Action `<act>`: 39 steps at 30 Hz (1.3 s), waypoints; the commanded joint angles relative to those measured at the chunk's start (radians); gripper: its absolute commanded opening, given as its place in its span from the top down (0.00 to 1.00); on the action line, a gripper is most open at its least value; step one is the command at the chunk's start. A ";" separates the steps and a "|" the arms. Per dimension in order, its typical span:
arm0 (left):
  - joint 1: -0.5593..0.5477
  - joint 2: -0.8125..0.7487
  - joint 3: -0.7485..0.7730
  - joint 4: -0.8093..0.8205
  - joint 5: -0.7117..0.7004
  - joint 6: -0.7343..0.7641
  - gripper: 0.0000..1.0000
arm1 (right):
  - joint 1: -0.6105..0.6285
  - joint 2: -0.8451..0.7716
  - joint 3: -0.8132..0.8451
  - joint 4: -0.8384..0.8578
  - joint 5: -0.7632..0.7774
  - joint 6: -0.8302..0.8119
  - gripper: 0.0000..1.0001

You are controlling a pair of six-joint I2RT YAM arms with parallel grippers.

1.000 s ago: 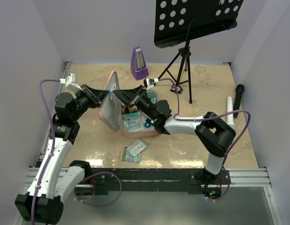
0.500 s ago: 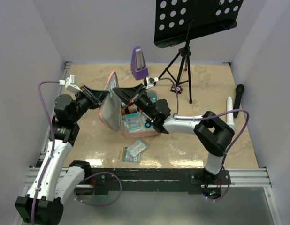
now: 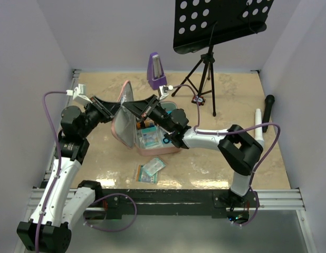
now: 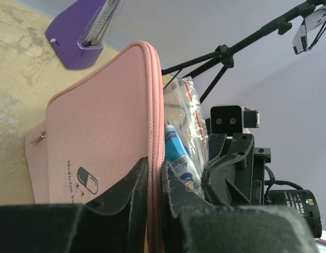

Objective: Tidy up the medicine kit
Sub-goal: Place the medicine pouch inside the medicine box.

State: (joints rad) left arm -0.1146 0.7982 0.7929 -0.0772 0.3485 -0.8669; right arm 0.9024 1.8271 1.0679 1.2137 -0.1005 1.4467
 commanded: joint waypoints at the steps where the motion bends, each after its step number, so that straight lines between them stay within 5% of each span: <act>1: -0.007 -0.028 0.072 0.093 0.037 -0.001 1.00 | -0.003 -0.063 0.043 -0.141 -0.048 -0.089 1.00; 11: -0.007 -0.025 0.094 0.083 0.032 -0.001 1.00 | -0.014 -0.092 0.084 -0.414 -0.065 -0.264 1.00; 18: -0.007 -0.017 0.098 0.086 0.037 -0.007 1.00 | -0.014 -0.107 0.185 -0.641 -0.036 -0.413 0.70; 25: -0.007 -0.011 0.095 0.086 0.038 -0.011 1.00 | -0.014 -0.126 0.251 -0.838 0.050 -0.545 0.55; 39: -0.007 -0.005 0.117 0.082 0.029 -0.009 1.00 | -0.011 -0.210 0.282 -1.047 0.203 -0.730 0.57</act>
State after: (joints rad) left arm -0.1139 0.8078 0.8341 -0.1173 0.3328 -0.8536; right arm 0.8909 1.7058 1.3628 0.2230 0.0326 0.7998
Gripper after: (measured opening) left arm 0.178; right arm 0.426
